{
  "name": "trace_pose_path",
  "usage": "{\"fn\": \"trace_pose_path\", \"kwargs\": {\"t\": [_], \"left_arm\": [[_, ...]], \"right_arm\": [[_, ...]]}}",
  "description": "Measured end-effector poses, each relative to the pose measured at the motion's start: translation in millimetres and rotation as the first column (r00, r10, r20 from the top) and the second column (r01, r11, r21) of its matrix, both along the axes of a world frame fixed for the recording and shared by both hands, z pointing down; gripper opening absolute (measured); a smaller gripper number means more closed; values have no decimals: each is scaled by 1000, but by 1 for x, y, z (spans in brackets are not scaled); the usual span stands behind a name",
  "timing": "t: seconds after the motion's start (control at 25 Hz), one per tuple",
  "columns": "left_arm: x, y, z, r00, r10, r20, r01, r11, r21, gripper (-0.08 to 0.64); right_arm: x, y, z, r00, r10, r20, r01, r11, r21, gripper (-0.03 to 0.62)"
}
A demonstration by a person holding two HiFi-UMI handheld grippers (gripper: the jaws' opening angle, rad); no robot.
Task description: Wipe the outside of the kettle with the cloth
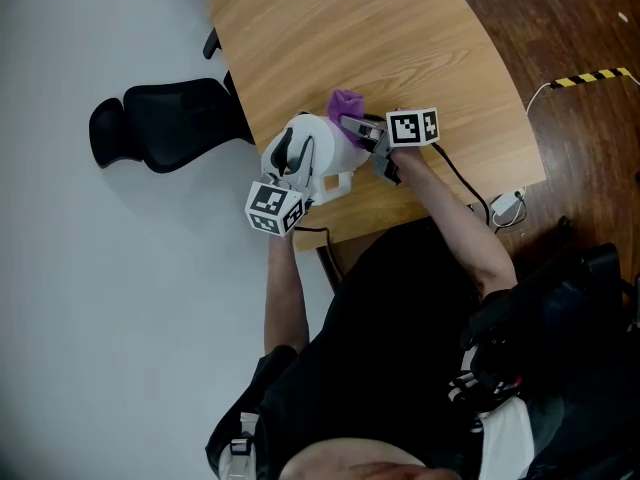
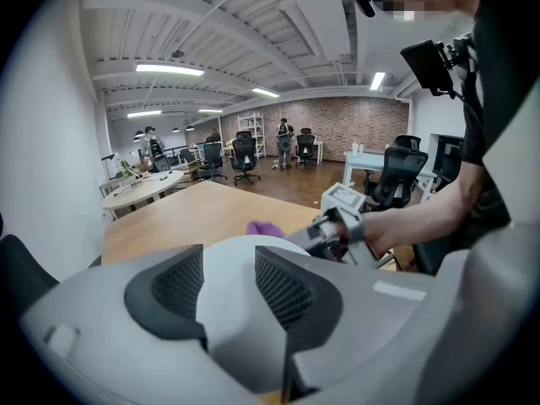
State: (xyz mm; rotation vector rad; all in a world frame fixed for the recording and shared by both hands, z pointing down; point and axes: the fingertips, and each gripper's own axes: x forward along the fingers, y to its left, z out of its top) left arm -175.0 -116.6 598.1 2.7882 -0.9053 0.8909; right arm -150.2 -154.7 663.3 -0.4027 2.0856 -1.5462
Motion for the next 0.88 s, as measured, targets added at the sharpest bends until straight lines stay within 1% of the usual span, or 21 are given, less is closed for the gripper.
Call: {"fn": "trace_pose_path", "kwargs": {"t": [0.08, 0.12, 0.16, 0.2, 0.24, 0.28, 0.32, 0.36, 0.4, 0.48, 0.52, 0.56, 0.6, 0.64, 0.68, 0.76, 0.8, 0.84, 0.88], "left_arm": [[-1, 2, -4, 1000, -2, 1, 2, 1000, 1, 23], [-2, 5, -3, 1000, -2, 2, 2, 1000, 1, 23], [-3, 8, -2, 1000, 0, 2, 0, 1000, -1, 23], [-3, 11, -1, 1000, 6, 0, -6, 1000, -7, 23], [-2, 14, -1, 1000, 16, -4, -16, 1000, -16, 23], [-2, 15, -1, 1000, 28, -11, -28, 999, -30, 23], [-2, 14, -1, 999, 36, -19, -37, 998, -47, 23], [-3, 13, -1, 999, 40, -25, -41, 997, -66, 23], [-4, 12, 0, 999, 42, -26, -44, 996, -84, 23], [-5, 10, 2, 998, 55, -26, -58, 991, -119, 23], [-5, 9, 2, 997, 76, -28, -79, 987, -140, 23], [-6, 8, 2, 993, 111, -32, -115, 980, -161, 23], [-7, 8, 1, 986, 160, -38, -164, 969, -184, 23], [-8, 9, 1, 974, 221, -47, -225, 952, -205, 23], [-9, 12, 0, 956, 288, -54, -293, 930, -224, 23], [-12, 20, -1, 906, 420, -60, -421, 871, -252, 23], [-13, 25, -1, 879, 472, -58, -470, 844, -259, 23], [-13, 28, 0, 860, 508, -55, -503, 824, -262, 23], [-12, 29, 1, 853, 520, -51, -514, 817, -261, 23]], "right_arm": [[-11, 0, 69, 988, -42, -148, 23, 992, -125, 51], [-15, 3, 103, 977, -74, -201, 35, 981, -189, 50], [-18, 7, 130, 967, -104, -234, 47, 970, -238, 51], [-18, 11, 145, 960, -127, -250, 58, 963, -264, 51], [-17, 12, 147, 955, -140, -260, 69, 962, -264, 51], [-15, 11, 137, 952, -141, -270, 75, 968, -238, 51], [-12, 8, 119, 954, -126, -272, 75, 979, -191, 51], [-9, 3, 95, 962, -98, -254, 66, 989, -131, 51], [-8, -2, 69, 973, -70, -218, 57, 996, -65, 51], [-13, -7, 26, 986, -57, -156, 65, 997, 47, 51], [-16, -7, 16, 987, -66, -147, 78, 994, 77, 51], [-19, -7, 12, 988, -71, -140, 84, 993, 83, 51], [-20, -6, 12, 990, -71, -123, 81, 994, 72, 49], [-20, -3, 14, 993, -68, -97, 74, 996, 53, 48], [-20, 2, 16, 995, -63, -74, 66, 997, 34, 48], [-21, 19, 18, 998, -48, -45, 49, 999, 6, 48], [-22, 28, 21, 999, -38, -32, 37, 999, -13, 48], [-21, 36, 25, 1000, -23, -14, 22, 999, -39, 48], [-19, 42, 30, 1000, -2, 8, 3, 997, -73, 48]]}}
